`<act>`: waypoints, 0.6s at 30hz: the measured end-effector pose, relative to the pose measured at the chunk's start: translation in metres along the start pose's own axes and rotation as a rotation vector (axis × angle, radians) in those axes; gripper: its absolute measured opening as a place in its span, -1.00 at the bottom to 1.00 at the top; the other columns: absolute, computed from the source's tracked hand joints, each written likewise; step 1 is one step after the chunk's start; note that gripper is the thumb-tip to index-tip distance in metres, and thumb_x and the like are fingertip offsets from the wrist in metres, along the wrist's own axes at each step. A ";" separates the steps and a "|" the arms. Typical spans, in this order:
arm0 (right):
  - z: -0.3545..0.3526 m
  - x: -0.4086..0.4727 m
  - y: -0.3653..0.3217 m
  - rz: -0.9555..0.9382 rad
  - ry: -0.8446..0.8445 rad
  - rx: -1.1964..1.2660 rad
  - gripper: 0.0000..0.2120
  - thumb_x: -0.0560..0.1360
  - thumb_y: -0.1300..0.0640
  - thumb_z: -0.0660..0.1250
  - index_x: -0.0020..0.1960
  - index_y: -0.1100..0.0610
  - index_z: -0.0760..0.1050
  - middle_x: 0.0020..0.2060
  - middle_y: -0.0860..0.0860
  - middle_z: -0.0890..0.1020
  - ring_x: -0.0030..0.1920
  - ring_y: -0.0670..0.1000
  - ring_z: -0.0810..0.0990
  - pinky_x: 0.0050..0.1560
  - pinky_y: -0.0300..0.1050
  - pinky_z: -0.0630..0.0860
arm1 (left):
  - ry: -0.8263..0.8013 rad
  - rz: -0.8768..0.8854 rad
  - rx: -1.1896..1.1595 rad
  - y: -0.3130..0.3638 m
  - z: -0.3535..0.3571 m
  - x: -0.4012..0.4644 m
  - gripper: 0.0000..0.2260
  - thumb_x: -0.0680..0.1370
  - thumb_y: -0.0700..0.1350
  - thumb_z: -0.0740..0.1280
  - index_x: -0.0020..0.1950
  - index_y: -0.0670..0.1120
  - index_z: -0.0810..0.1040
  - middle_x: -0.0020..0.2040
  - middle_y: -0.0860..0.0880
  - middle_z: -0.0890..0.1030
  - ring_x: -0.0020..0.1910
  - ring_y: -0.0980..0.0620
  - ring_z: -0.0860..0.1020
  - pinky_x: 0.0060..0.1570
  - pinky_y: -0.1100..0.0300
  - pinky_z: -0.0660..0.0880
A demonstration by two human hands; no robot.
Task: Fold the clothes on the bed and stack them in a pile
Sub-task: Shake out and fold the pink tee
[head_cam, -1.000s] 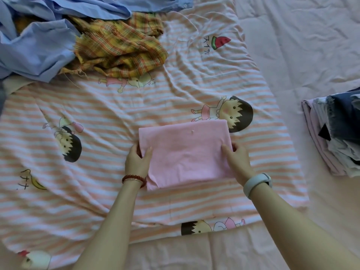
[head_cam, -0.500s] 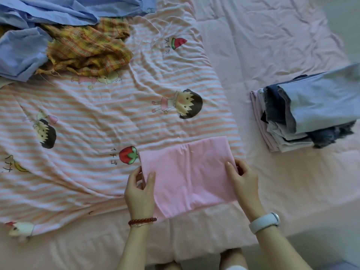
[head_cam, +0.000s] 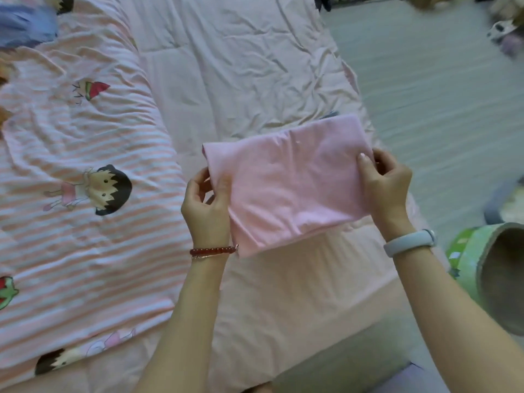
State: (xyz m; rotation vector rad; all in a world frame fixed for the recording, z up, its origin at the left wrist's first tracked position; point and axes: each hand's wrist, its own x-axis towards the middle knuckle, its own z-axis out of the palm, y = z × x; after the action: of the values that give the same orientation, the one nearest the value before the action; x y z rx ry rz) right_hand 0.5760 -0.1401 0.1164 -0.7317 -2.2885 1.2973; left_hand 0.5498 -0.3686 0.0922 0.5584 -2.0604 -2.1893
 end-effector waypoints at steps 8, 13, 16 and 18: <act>0.024 0.105 0.073 0.253 -0.193 -0.524 -0.59 0.49 0.19 0.23 0.33 0.22 0.39 0.23 0.24 0.47 0.24 0.22 0.41 0.21 0.07 0.33 | -0.027 -0.232 0.444 -0.060 0.077 0.040 -0.60 0.53 -0.15 0.30 0.36 -0.16 0.35 0.26 -0.16 0.46 0.25 -0.13 0.43 0.17 0.13 0.35; 0.052 0.067 0.077 -0.376 -0.214 -0.837 -0.53 0.49 0.05 0.13 0.39 0.09 0.36 0.38 0.22 0.34 0.39 0.27 0.28 0.36 0.35 0.03 | -0.138 0.666 1.081 -0.069 0.088 0.026 -0.50 0.48 -0.02 0.19 0.41 -0.13 0.35 0.41 -0.19 0.35 0.41 -0.23 0.28 0.32 -0.17 0.22; 0.069 0.055 0.079 -0.331 -0.459 -0.916 -0.49 0.55 -0.05 -0.01 0.50 -0.06 0.09 0.51 0.11 0.08 0.50 0.21 -0.01 0.41 0.33 -0.14 | -0.525 0.476 1.335 -0.082 0.090 0.031 -0.42 0.57 0.14 0.06 0.53 0.02 -0.03 0.54 -0.06 -0.13 0.49 -0.10 -0.21 0.42 -0.22 -0.10; 0.075 0.056 0.081 -0.236 -0.497 -0.935 -0.48 0.58 -0.05 0.02 0.51 -0.13 -0.03 0.53 0.05 -0.03 0.51 0.15 -0.12 0.43 0.28 -0.20 | -0.651 0.346 1.405 -0.089 0.087 0.045 -0.42 0.59 0.18 -0.02 0.51 0.07 -0.22 0.51 0.01 -0.31 0.46 0.00 -0.37 0.43 -0.19 -0.20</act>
State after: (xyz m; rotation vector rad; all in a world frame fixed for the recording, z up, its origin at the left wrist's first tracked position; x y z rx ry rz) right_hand 0.5083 -0.1199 0.0145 -0.3772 -3.2790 0.2404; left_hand 0.4971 -0.2914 -0.0015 -0.5644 -3.4122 -0.4374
